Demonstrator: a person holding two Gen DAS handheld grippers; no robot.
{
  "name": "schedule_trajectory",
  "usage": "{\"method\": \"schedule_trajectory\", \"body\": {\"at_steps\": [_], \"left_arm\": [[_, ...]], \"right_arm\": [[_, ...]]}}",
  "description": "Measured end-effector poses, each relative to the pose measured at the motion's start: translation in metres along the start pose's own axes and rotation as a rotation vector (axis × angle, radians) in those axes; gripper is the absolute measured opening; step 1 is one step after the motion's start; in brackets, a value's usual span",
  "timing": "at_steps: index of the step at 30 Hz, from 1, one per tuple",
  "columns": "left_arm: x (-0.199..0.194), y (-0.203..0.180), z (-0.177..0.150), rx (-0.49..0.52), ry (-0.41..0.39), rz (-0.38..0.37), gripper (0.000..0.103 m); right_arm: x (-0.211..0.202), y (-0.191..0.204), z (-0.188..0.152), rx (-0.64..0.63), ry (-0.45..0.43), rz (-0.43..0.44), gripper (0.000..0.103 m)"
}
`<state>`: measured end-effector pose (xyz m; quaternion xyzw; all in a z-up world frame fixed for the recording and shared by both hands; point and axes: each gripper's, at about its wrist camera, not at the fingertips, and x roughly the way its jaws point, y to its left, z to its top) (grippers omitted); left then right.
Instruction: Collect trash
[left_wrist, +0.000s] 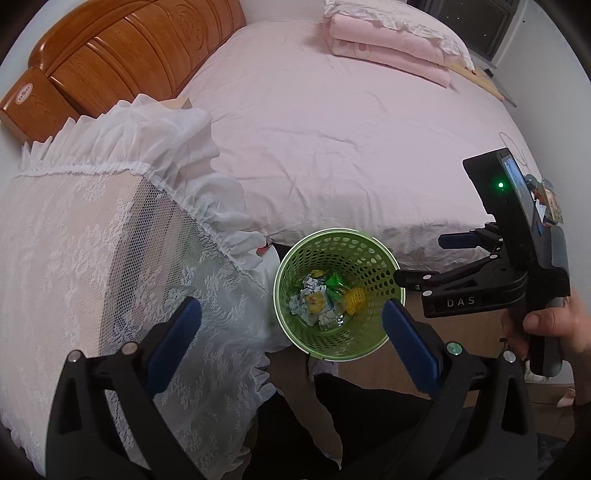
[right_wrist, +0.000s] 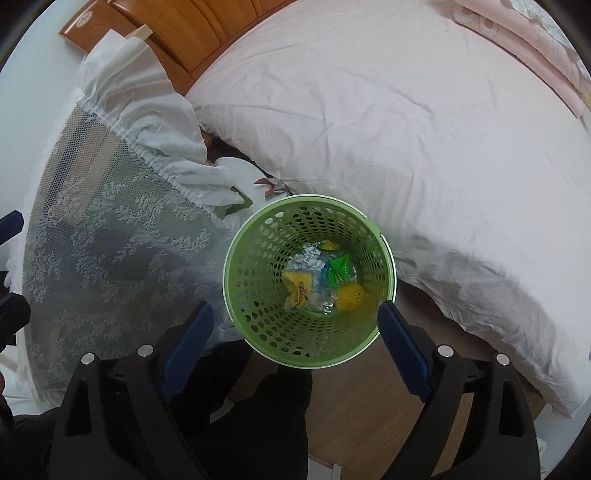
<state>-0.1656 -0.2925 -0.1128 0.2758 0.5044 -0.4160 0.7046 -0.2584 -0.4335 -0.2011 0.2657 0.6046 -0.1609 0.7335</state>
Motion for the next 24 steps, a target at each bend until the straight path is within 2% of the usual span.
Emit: {"method": "schedule_trajectory", "body": {"at_steps": [6,10,14,16,24], "left_arm": [[-0.013,0.018,0.000,-0.074,-0.037,0.028,0.094],[-0.039,0.051,-0.006,-0.199,-0.089,0.066,0.094],[-0.080,0.096,-0.019,-0.343,-0.165,0.163,0.094],[-0.101,0.120,-0.028,-0.417,-0.198,0.219,0.094],[-0.173,0.190,-0.068,-0.658,-0.320,0.409,0.094]], "right_arm": [[-0.011,0.010,0.013,0.009,-0.018,-0.026,0.096],[-0.035,0.038,0.033,-0.050,-0.082,-0.030,0.096],[-0.068,0.094,0.058,-0.179,-0.171,-0.002,0.101],[-0.086,0.132,0.070,-0.256,-0.212,0.057,0.101],[-0.137,0.245,0.098,-0.436,-0.324,0.191,0.101]]}}
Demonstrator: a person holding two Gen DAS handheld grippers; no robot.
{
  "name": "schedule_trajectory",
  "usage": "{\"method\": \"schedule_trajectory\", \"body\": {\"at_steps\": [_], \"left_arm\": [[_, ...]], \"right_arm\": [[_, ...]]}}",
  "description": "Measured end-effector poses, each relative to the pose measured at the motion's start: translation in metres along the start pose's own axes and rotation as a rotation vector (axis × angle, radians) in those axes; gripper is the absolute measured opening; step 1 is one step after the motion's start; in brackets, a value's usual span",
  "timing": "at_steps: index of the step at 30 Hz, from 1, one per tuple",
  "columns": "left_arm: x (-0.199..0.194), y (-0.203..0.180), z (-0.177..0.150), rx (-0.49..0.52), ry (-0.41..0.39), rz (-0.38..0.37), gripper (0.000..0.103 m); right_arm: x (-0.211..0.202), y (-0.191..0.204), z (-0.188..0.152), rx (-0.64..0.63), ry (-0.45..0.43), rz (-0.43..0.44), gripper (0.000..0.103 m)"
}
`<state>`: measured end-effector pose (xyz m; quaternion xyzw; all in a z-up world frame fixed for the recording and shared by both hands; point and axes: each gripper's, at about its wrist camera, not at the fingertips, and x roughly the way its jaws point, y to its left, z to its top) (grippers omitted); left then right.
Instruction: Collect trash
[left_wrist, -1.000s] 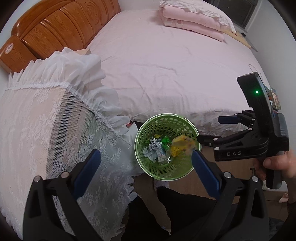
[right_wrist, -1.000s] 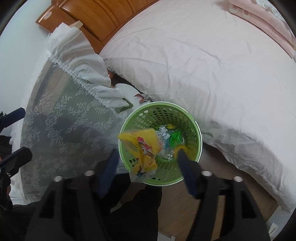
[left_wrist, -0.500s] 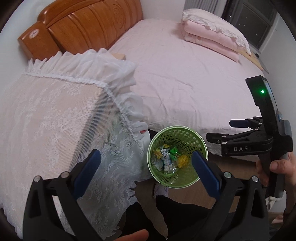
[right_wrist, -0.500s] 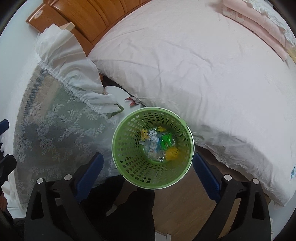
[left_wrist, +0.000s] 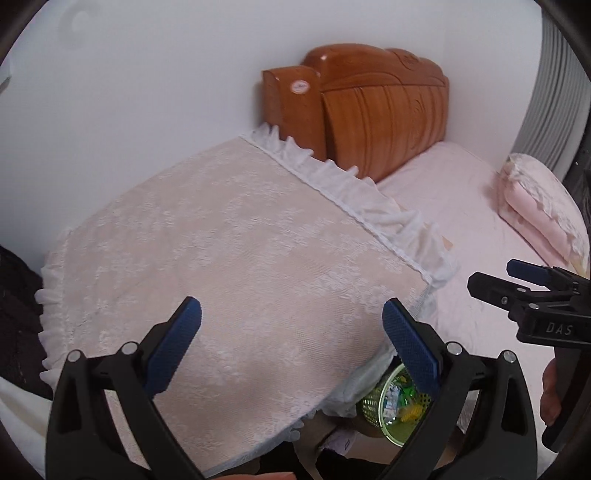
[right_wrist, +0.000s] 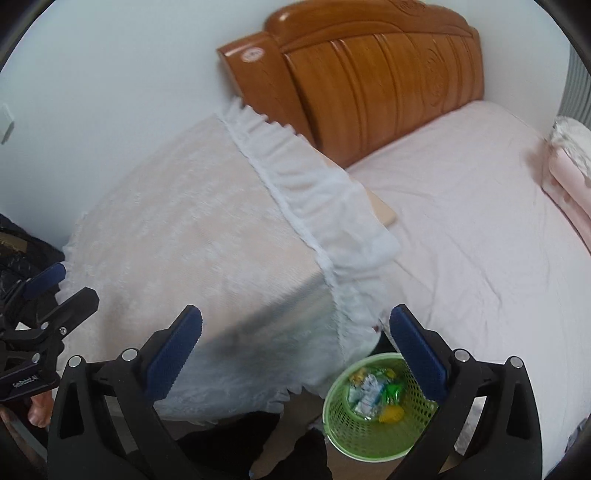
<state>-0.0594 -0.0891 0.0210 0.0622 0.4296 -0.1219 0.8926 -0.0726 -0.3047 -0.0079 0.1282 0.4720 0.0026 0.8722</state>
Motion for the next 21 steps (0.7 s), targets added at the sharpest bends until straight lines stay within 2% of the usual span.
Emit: {"method": "schedule_trajectory", "body": {"at_steps": [6,10,17,21], "left_arm": [[-0.015,0.037,0.005,-0.077,-0.039,0.064,0.094],[-0.020,0.053,0.003,-0.109,-0.038,0.073,0.094],[-0.025,0.071,0.004,-0.153,-0.041,0.099,0.094],[-0.036,0.085,0.013,-0.179,-0.074,0.154,0.095]], "right_arm": [[-0.012,0.051,0.035,-0.093,-0.063,0.056,0.101],[-0.014,0.082,0.052,-0.133,-0.072,0.065,0.101],[-0.022,0.115,0.065,-0.182,-0.068,0.077,0.101],[-0.030,0.135,0.073,-0.232,-0.098,0.067,0.101]]}}
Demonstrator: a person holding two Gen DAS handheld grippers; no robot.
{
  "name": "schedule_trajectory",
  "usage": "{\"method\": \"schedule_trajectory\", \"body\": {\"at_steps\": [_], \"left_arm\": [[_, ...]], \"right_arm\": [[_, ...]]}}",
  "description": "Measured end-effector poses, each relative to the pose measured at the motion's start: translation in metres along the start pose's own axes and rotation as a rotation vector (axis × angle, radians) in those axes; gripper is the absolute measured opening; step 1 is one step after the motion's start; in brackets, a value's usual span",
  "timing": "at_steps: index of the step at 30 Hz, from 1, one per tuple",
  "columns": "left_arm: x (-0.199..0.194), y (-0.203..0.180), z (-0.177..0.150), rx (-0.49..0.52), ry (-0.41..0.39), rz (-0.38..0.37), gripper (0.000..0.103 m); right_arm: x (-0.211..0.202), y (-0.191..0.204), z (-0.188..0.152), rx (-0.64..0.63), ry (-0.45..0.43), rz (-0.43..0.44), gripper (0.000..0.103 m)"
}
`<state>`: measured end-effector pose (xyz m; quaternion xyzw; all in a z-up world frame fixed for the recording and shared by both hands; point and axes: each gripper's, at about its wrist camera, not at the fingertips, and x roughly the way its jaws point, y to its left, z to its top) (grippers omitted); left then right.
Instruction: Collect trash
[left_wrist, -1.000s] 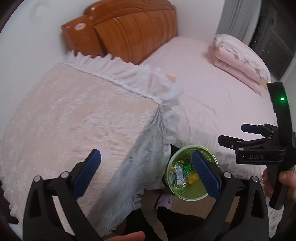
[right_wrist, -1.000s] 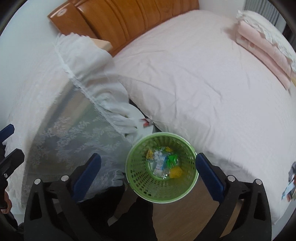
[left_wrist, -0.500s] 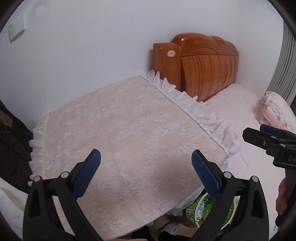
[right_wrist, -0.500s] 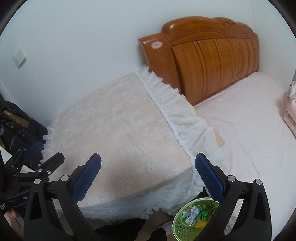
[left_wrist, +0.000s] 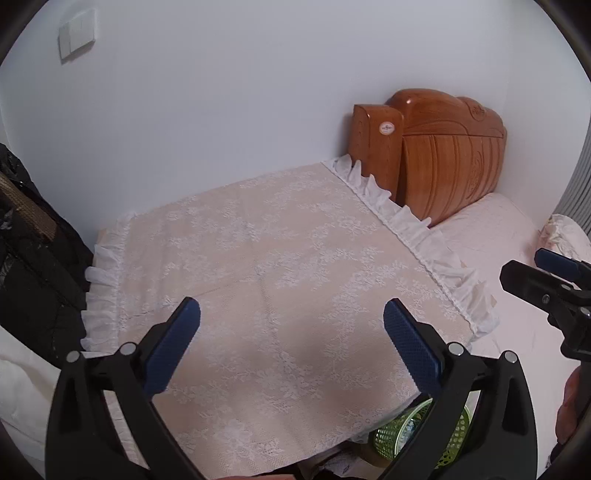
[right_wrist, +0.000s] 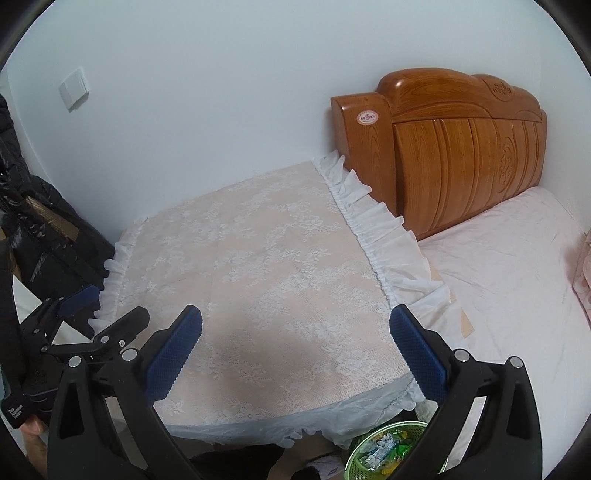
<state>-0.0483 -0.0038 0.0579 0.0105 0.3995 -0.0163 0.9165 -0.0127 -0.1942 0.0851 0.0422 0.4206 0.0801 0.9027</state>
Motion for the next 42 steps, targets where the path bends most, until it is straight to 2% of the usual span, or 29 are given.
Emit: {"method": "schedule_trajectory", "body": {"at_steps": [6,15,24,42], "left_arm": [[-0.015,0.028,0.020,-0.055,-0.039,0.076,0.095],[-0.030,0.059,0.034,-0.118,-0.078,0.119,0.095],[-0.022,0.067,0.038,-0.139,-0.061,0.121,0.095],[-0.014,0.064,0.040,-0.124,-0.045,0.111,0.095]], "right_arm": [[-0.016,0.036,0.022,-0.087,-0.082,-0.038,0.101],[-0.033,0.059,0.041,-0.118,-0.153,-0.009,0.101],[-0.033,0.073,0.049,-0.126,-0.149,-0.014,0.101],[-0.026,0.062,0.046,-0.097,-0.134,-0.013,0.101]]}}
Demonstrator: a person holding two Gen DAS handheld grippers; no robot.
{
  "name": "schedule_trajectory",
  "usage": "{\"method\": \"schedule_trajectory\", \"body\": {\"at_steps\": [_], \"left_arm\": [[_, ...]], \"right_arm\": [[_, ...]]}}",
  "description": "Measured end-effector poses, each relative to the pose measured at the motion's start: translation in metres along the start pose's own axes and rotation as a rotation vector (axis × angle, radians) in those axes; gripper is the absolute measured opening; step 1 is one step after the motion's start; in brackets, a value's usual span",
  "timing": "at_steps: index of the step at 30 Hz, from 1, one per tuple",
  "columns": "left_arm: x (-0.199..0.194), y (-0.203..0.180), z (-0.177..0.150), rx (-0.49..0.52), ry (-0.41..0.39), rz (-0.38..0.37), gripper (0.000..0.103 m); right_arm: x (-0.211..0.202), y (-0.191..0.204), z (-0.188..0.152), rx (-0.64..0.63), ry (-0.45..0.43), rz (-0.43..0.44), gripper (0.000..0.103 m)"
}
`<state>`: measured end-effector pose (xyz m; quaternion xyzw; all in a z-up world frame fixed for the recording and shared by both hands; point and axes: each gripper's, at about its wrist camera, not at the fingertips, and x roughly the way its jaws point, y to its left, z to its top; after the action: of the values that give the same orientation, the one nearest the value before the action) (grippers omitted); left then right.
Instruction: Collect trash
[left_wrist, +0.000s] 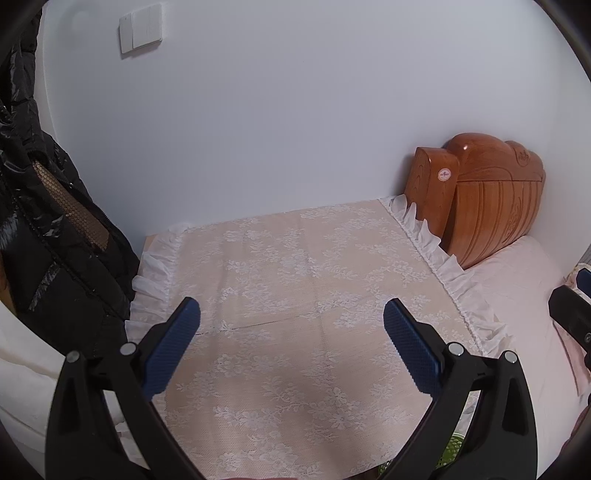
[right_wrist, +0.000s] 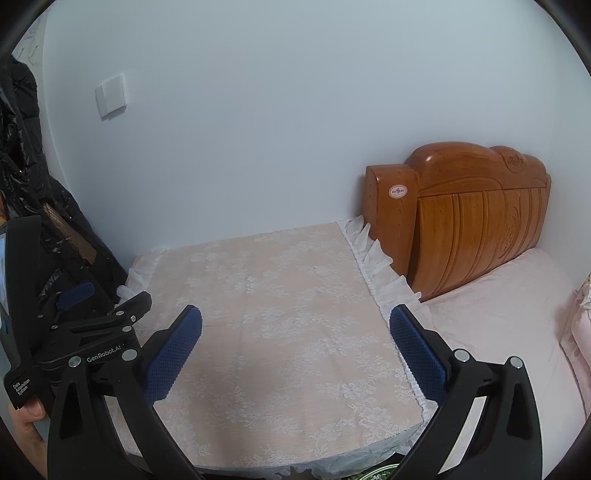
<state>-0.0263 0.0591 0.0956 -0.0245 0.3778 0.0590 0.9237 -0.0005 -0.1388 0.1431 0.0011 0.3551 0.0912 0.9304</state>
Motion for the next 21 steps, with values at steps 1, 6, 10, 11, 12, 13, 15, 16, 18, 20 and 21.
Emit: {"method": "schedule_trajectory", "body": {"at_steps": [1,6,10,11,12,13,15,16,18,20,21], "left_arm": [[0.0001,-0.0006,0.0000,0.001,0.001,0.000,0.095],[0.0006,-0.0019,-0.0001,0.001,0.001,0.000,0.095],[0.0008,-0.0034,-0.0002,0.003,0.004,0.000,0.095],[0.0011,-0.0038,-0.0004,0.003,0.005,0.000,0.095],[0.0012,-0.0043,-0.0007,0.004,0.007,0.000,0.095],[0.0012,-0.0047,-0.0010,0.005,0.007,-0.001,0.095],[0.0007,-0.0053,-0.0016,0.006,0.007,-0.001,0.095],[0.0006,-0.0055,-0.0018,0.007,0.007,-0.001,0.095],[0.0006,-0.0056,-0.0020,0.007,0.008,-0.001,0.095],[0.0009,-0.0060,-0.0019,0.007,0.009,0.000,0.095],[0.0010,-0.0061,-0.0021,0.007,0.009,0.000,0.095]], "right_arm": [[0.0001,-0.0005,-0.0002,0.002,0.000,0.000,0.101],[-0.0001,-0.0029,-0.0005,0.004,0.000,-0.003,0.101],[0.0001,-0.0036,-0.0008,0.005,0.002,-0.005,0.101],[0.0000,-0.0040,-0.0009,0.006,0.002,-0.006,0.101],[-0.0002,-0.0043,-0.0009,0.007,0.002,-0.006,0.101],[-0.0003,-0.0046,-0.0010,0.007,0.003,-0.006,0.101],[0.0003,-0.0053,-0.0008,0.009,0.004,-0.006,0.101],[0.0004,-0.0056,-0.0010,0.010,0.005,-0.009,0.101],[0.0004,-0.0059,-0.0012,0.013,0.004,-0.010,0.101],[0.0006,-0.0068,-0.0015,0.014,0.006,-0.010,0.101],[0.0007,-0.0067,-0.0014,0.013,0.006,-0.010,0.101]]}}
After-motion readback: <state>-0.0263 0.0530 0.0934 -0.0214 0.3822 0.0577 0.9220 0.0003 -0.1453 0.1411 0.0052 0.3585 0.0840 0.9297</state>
